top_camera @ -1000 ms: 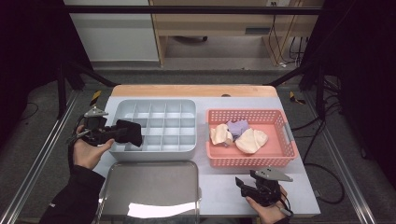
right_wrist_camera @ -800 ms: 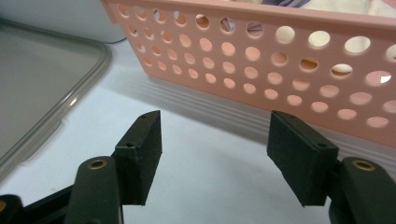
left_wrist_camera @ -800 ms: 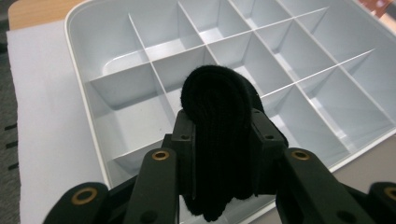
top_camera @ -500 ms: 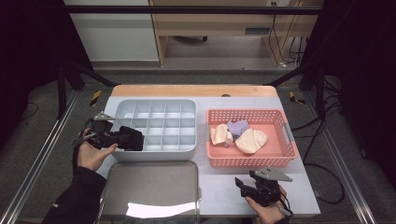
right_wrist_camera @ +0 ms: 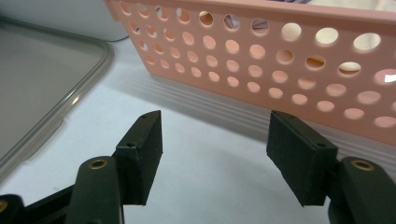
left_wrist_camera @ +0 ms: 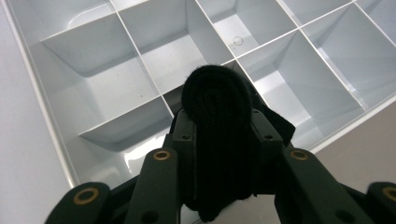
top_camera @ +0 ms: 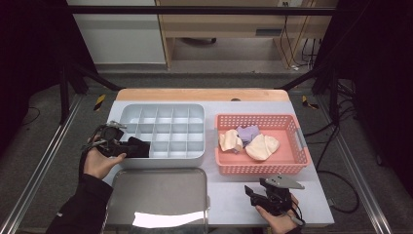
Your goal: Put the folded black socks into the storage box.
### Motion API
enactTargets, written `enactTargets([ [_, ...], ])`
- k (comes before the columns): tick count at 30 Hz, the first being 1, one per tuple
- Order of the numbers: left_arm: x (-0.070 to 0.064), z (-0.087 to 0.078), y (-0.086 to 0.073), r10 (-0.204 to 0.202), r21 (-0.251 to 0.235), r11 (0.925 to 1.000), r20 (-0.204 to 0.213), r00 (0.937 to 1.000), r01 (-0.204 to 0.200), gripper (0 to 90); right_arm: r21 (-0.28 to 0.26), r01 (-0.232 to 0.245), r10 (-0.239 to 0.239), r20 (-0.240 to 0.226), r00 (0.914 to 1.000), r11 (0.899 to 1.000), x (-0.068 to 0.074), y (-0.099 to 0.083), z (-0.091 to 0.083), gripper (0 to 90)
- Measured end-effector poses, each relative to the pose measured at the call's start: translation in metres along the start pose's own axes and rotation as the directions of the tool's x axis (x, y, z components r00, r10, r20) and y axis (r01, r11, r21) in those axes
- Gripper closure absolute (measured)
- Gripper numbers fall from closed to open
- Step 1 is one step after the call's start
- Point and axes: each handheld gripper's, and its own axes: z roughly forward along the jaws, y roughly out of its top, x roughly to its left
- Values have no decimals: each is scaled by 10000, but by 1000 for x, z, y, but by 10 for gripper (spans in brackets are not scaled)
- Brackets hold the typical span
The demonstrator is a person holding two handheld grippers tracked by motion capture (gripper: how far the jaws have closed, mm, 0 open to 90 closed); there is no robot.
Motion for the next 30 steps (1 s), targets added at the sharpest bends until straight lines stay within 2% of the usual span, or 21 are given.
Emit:
enactTargets([
  [6, -8, 9, 2, 161, 331, 9993, 20, 9999, -161, 684, 36, -8, 8, -49, 10000, 10000, 1, 0, 1, 366],
  [11, -17, 25, 3, 334, 497, 9982, -44, 9994, -331, 685, 66, 1, -1, -62, 10000, 10000, 1, 0, 1, 367],
  [15, -12, 33, 1, -1, 432, 9991, 102, 9999, -3, 683, 79, 20, -20, -70, 10000, 10000, 1, -1, 1, 368],
  [19, -8, 32, -2, -213, 164, 9997, 411, 9989, 206, 663, 115, 58, -56, -96, 9999, 9999, 1, -1, 2, 368],
  [22, -5, 27, -4, -364, -328, 9987, 664, 9971, 387, 590, 116, 102, -101, -105, 9999, 9999, 1, -1, 2, 367],
  [24, -5, 22, -6, -325, -646, 9972, 674, 9972, 369, 550, 137, 73, -71, -103, 9999, 9999, 1, -1, 2, 367],
  [25, -5, 22, -6, -325, -646, 9972, 674, 9972, 369, 538, 134, 70, -68, -102, 9999, 9999, 1, -1, 2, 367],
  [26, -4, 14, -7, -238, -1101, 9934, 685, 9974, 313, 522, 134, 65, -64, -100, 9999, 9999, 1, -1, 2, 367],
  [28, -3, 9, -9, -357, -1394, 9892, 622, 9974, 441, 543, 135, 61, -60, -101, 9999, 9999, 1, -1, 2, 367],
  [30, -2, 10, -11, -466, -1456, 9878, 678, 9966, 561, 637, 138, 103, -101, -102, 9999, 9999, 2, -1, 2, 367],
])
